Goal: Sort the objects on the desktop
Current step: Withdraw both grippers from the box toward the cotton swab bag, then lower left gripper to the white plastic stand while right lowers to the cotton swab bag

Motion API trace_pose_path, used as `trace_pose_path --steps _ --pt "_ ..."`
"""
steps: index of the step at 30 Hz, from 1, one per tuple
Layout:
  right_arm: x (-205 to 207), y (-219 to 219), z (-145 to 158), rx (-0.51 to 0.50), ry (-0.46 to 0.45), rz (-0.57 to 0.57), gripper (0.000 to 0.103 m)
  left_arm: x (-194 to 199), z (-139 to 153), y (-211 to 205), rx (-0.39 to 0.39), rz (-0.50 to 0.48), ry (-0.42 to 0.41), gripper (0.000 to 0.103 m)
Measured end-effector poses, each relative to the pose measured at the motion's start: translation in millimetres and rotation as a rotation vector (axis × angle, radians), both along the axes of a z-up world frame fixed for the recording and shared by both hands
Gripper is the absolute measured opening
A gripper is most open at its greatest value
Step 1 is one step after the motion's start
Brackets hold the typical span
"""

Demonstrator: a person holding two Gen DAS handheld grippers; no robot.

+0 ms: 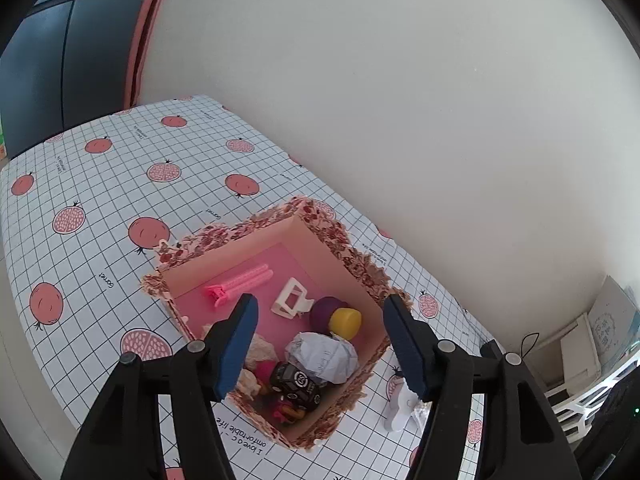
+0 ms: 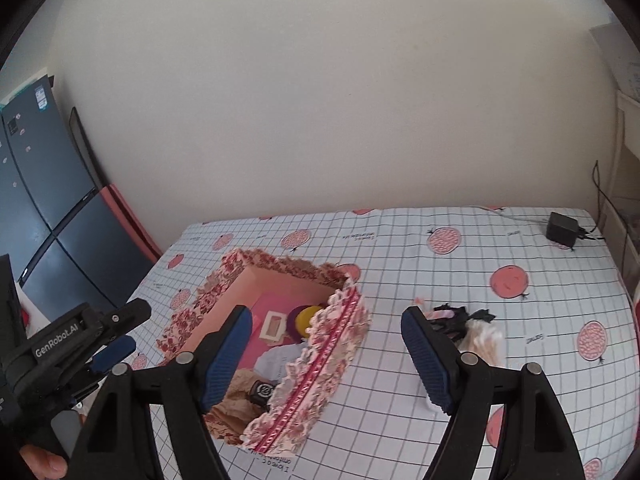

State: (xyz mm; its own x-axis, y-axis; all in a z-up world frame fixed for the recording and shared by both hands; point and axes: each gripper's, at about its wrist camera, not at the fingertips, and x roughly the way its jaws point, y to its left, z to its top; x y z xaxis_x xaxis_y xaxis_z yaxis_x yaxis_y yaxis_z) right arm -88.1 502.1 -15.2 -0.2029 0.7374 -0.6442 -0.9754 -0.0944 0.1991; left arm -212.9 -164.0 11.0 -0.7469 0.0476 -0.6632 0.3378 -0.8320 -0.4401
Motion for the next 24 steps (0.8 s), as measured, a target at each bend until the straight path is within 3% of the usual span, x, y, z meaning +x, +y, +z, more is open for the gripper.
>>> trace_pose_path --steps 9,11,19,24 --pt "71.5 3.1 8.2 -0.006 -0.006 -0.109 0.086 -16.3 4.5 64.6 -0.051 -0.112 0.018 0.072" --pt "80.9 3.3 6.2 -0.011 -0.006 -0.120 0.086 -21.1 1.9 80.0 -0.063 -0.135 0.014 0.078" --pt "111.1 20.1 -24.6 -0.090 -0.025 -0.148 0.086 -43.2 -15.5 138.6 -0.130 -0.250 -0.018 0.078" --pt "129.6 33.5 -55.4 -0.165 -0.020 -0.174 0.086 -61.7 -41.4 164.9 -0.160 -0.303 -0.078 0.078"
